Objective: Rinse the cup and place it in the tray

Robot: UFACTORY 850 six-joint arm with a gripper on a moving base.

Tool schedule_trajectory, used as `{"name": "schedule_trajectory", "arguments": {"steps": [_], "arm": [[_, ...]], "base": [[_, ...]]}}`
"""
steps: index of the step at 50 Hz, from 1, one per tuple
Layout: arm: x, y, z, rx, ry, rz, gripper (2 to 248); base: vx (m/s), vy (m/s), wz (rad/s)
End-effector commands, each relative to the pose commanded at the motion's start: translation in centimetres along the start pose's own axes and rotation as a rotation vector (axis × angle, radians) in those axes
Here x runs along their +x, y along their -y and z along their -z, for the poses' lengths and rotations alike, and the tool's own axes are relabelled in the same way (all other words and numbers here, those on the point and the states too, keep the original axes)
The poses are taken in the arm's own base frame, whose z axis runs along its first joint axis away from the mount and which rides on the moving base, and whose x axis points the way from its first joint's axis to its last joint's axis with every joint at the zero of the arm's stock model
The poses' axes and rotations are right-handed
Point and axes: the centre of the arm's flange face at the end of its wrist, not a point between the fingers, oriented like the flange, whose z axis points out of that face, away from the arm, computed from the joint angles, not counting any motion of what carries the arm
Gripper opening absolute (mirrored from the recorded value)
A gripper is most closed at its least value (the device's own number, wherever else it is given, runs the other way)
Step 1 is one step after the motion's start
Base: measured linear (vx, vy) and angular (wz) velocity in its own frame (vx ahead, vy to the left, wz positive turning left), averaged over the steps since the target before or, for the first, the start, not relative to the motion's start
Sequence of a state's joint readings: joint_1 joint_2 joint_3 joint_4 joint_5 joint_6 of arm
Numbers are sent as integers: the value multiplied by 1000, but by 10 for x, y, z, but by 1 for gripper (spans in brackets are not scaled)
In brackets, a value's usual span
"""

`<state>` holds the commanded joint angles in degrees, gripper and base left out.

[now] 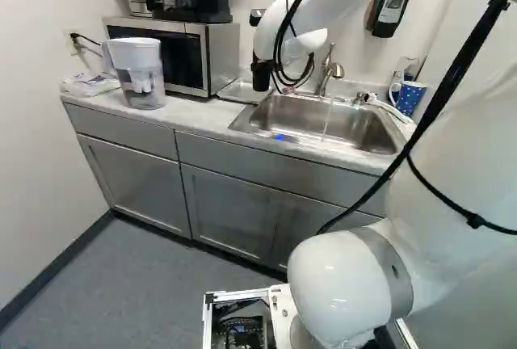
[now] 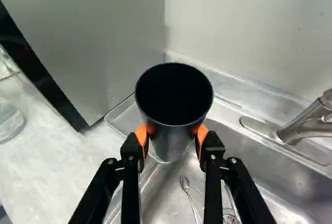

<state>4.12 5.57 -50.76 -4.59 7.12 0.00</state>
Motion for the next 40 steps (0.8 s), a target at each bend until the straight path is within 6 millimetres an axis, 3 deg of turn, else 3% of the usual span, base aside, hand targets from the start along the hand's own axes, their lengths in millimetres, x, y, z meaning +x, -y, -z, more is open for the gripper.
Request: {"name": "schedule_trajectory", "arguments": {"steps": [16,40], "arm": [[1,-26,-11,-51,34,-77,113],[-3,-63,-9,-117,45,-120,113]], "base": [[0,0,0],[0,0,0]]}}
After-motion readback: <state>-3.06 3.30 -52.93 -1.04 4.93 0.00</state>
